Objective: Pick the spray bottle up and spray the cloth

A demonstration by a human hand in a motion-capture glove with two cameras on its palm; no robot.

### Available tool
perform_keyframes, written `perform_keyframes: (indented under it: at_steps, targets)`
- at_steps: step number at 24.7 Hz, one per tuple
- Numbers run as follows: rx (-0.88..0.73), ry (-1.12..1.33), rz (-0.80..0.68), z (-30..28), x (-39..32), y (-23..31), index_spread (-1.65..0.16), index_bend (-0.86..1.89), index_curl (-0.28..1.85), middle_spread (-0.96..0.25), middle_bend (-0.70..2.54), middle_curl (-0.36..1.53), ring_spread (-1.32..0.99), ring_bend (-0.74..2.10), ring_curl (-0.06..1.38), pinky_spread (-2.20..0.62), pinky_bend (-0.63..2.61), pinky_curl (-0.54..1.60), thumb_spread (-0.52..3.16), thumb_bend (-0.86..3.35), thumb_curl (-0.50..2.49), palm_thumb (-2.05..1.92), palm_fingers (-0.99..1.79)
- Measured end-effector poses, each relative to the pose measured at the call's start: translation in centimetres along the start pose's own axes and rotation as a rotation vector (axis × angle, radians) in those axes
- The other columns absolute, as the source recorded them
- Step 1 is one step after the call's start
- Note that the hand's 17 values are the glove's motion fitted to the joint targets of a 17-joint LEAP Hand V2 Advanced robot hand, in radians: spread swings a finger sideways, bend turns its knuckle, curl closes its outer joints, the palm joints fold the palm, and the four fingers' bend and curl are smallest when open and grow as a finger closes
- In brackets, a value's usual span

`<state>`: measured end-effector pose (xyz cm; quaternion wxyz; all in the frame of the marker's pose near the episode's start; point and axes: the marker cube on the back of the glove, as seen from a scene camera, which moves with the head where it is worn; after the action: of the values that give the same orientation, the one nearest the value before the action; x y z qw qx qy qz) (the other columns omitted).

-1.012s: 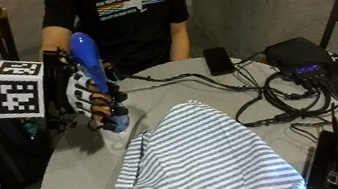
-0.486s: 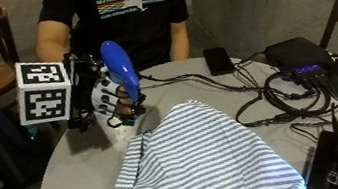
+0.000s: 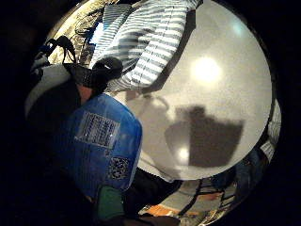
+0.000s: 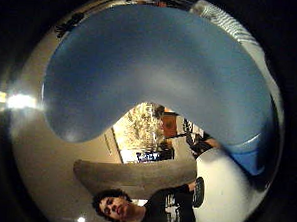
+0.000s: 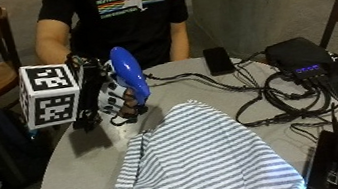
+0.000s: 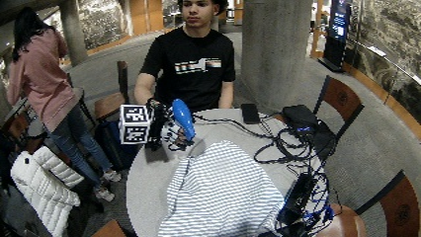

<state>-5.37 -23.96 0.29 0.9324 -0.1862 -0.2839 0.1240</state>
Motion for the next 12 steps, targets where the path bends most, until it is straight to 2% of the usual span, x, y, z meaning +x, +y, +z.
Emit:
perform_keyframes:
  at_steps: [12]
  targets:
    - [-0.030, -0.014, 0.034, 0.56, 0.25, 0.06, -0.20, 0.19, 0.59, -0.04, 0.36, 0.50, -0.01, 0.36, 0.40, 0.20, 0.38, 0.33, 0.42, -0.03, 0.75, 0.99, 1.21]
